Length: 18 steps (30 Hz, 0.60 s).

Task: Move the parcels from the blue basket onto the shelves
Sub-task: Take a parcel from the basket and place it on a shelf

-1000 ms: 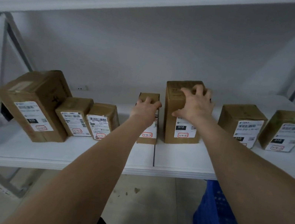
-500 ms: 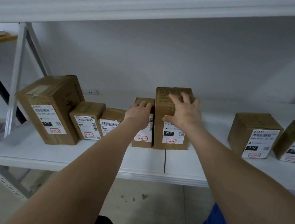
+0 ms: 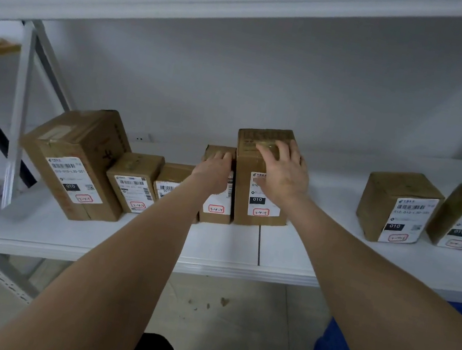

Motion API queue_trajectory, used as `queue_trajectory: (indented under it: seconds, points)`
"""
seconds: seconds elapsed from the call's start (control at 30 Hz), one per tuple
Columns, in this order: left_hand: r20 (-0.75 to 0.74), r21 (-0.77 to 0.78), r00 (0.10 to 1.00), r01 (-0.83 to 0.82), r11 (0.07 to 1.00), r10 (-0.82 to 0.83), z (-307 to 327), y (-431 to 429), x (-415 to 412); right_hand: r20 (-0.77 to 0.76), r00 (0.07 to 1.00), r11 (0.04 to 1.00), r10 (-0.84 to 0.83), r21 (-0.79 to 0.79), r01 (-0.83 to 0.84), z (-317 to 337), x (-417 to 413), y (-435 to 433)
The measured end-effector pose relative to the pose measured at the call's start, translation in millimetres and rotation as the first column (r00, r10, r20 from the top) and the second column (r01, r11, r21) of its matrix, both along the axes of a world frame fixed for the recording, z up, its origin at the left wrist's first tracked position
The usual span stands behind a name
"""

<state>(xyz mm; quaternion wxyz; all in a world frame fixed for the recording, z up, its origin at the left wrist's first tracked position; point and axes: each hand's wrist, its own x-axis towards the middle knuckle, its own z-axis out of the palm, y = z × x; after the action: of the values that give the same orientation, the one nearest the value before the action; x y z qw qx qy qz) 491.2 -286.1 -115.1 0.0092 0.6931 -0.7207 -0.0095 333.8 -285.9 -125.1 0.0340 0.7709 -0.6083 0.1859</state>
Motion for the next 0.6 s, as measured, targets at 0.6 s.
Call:
queue_trajectory:
  seconds: [0.6]
  points:
    - [0.012,-0.43,0.999,0.037,0.902,-0.036,59,41,-47,-0.049,0.993,0.994,-0.107,0.034,0.108,22,-25,31]
